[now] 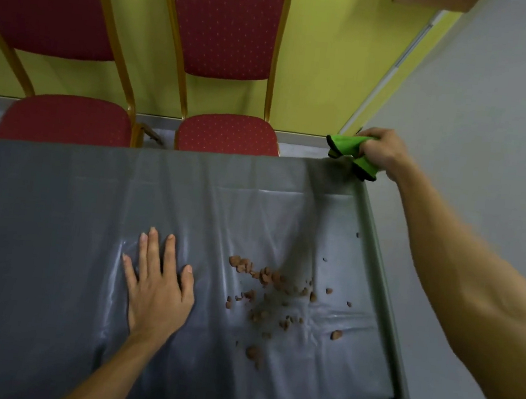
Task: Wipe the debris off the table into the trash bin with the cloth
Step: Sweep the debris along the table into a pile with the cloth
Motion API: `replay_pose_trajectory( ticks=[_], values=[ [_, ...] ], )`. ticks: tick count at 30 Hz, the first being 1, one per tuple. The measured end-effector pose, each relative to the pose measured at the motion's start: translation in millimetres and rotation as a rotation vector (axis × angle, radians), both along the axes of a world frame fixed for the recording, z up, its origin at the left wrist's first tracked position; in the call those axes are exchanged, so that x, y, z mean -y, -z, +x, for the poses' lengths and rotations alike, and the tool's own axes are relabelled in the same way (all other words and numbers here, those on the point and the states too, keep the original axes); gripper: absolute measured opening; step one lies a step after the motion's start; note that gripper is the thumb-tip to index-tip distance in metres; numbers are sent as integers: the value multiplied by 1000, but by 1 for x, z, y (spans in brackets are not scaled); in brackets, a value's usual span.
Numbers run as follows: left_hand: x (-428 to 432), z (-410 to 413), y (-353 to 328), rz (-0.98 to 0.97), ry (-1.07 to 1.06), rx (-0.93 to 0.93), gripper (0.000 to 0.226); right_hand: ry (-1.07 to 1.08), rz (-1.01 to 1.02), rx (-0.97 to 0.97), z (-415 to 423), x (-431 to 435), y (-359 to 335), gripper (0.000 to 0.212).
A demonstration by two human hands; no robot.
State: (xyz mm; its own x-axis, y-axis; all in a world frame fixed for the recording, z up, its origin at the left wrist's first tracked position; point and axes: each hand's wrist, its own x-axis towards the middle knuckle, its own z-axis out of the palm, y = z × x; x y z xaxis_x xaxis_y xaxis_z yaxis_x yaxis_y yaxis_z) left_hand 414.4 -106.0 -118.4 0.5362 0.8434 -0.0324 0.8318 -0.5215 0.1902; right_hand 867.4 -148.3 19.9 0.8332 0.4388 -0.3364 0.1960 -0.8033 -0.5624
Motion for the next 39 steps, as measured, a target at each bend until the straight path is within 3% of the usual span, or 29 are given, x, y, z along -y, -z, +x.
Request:
replay_pose_trajectory(
  ticks=[10,12,15,18,21,23,27,32,35,39],
  values=[
    [-1,4,1,19,-17,12,67,-95,-228,6,-60,50,62,61],
    [-2,4,0,8,-23,9,68,-111,-198,-67,-84,77,66,53],
    [0,3,0,14,-16,13,68,-259,-306,-304,-116,114,47,36],
    [-2,2,0,31,-10,24,67,-187,-149,-396,-121,140,20,38],
    [-1,2,1,40,0,20,67,55,79,-274,-105,139,4,39],
    [0,1,1,40,5,18,67,120,100,-188,-92,129,8,47],
    [1,0,3,33,4,30,67,61,-117,-64,-102,124,42,76],
    [2,-1,3,37,4,68,67,58,-262,23,-158,144,64,70],
    [2,-1,3,25,9,82,67,7,-244,-32,-198,161,56,69],
    [-2,-2,3,1,6,121,69,-21,-139,-311,-234,191,41,57]
  ],
)
